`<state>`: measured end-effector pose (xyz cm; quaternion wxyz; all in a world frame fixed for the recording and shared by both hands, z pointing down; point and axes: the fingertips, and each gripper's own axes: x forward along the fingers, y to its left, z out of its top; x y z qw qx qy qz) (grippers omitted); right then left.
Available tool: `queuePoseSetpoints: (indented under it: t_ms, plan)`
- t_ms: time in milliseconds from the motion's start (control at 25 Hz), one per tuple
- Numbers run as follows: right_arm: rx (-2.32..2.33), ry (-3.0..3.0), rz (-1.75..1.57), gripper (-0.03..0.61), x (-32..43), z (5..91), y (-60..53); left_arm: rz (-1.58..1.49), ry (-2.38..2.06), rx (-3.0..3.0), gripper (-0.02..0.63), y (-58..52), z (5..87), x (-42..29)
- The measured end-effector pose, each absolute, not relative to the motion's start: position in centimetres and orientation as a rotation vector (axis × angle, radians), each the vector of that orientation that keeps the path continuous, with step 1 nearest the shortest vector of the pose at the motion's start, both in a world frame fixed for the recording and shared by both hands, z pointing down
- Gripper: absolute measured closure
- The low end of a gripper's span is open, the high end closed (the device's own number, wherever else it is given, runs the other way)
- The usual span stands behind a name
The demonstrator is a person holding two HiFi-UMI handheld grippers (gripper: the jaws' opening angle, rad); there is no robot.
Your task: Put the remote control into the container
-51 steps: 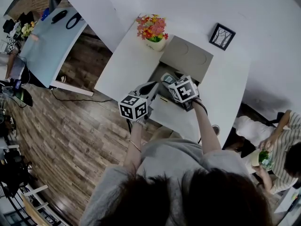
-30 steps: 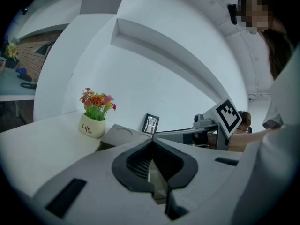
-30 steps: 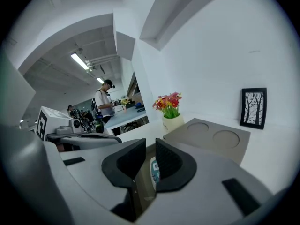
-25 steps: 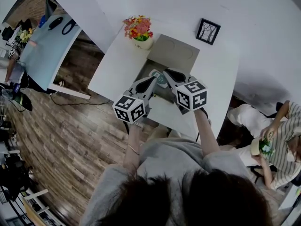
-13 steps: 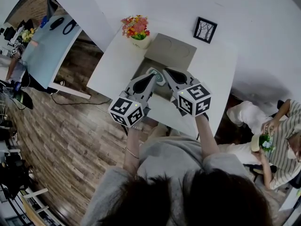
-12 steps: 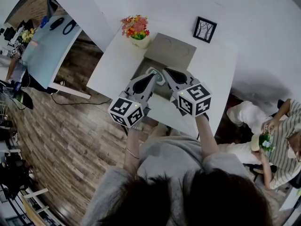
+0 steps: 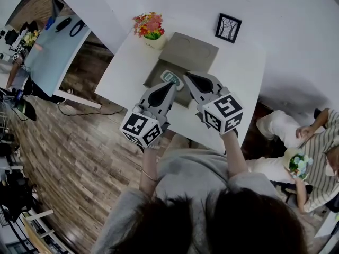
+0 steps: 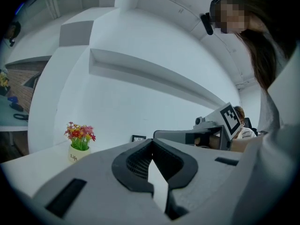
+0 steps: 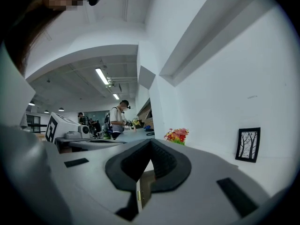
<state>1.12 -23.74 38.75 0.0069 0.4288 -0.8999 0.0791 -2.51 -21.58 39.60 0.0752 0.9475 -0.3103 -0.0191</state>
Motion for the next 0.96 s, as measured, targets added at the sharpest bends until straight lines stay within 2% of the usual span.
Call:
queuePoseSetpoints:
  t_ms: [960]
  plan:
    - [1.288,-2.875,0.239,0.580,0.7,39.6,-24.0,-0.011,-0.918,2.854,0.611,-21.5,40.4,-2.4]
